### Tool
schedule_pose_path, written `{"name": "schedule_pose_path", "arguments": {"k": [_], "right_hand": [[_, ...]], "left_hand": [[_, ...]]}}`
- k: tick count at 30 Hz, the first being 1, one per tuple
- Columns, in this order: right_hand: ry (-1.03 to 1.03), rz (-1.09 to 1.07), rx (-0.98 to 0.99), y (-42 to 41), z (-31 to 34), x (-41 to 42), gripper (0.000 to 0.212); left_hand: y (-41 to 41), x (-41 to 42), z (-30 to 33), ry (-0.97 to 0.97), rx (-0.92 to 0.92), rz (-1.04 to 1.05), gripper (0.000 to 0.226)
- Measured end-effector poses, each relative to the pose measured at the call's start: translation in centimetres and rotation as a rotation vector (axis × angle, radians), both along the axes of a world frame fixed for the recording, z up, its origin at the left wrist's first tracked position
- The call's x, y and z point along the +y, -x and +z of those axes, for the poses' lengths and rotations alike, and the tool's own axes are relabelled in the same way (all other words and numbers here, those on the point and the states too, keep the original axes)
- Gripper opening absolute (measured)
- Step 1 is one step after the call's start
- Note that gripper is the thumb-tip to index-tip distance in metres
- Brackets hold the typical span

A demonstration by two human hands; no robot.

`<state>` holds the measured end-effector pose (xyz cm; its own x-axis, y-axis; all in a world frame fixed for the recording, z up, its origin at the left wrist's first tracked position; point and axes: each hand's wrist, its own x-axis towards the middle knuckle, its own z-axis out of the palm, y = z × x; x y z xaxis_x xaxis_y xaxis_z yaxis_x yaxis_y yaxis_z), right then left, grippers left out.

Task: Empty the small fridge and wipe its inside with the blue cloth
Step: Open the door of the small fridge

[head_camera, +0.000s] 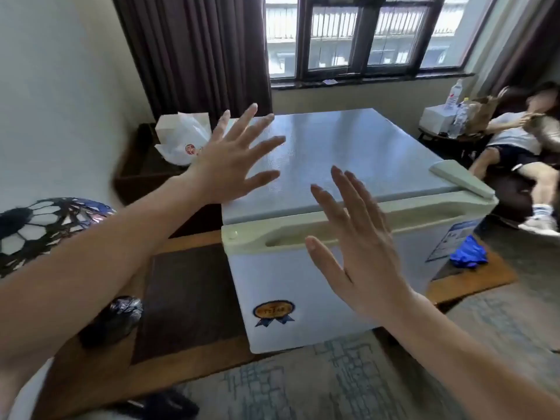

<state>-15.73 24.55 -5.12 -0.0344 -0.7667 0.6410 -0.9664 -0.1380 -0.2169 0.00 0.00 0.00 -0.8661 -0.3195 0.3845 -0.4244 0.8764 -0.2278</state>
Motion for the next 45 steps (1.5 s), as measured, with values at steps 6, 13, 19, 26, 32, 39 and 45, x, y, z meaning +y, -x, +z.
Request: {"name": "schedule_pose_path", "arguments": {"k": [6,13,19,26,32,39,45], "right_hand": [[0.043,-0.165,0.039,-4.2,-2.5,0.5,0.05],[0.041,-0.25,0.088,-6.7,-3.9,-0.3,0.044],[0.103,-0.245,0.052,-6.7,-5.2,-0.4,0.036],[0.081,-0.26,0.032,-6.6,-5.6,-0.2,0.037],[0.1,-0.313,-0.105,-8.3,-5.2,-0.3,0.034],[0.21,-0.359,-0.201,-8.7,-4.8,-1.4,0.026],[0.267,-0.35,-0.253,-8.8,-5.4,-1.8,0.027]], "left_hand": [[1.8,-2.1,0.3,-0.404,-0.142,-0.036,0.074],[3.9,-3.2,-1.1,-0.522,-0.267,0.008,0.102],[4.0,-3.4,-1.4,-0.516,-0.204,-0.001,0.085],[5.1,-2.9,-1.4,-0.568,-0.241,0.074,0.077],[4.7,-1.9,-1.7,-0.562,-0.192,0.064,0.07],[4.8,-2.2,-1.6,-0.55,-0.187,0.057,0.064],[4.8,-2.1,-1.8,-0.547,-0.167,0.059,0.062]]}}
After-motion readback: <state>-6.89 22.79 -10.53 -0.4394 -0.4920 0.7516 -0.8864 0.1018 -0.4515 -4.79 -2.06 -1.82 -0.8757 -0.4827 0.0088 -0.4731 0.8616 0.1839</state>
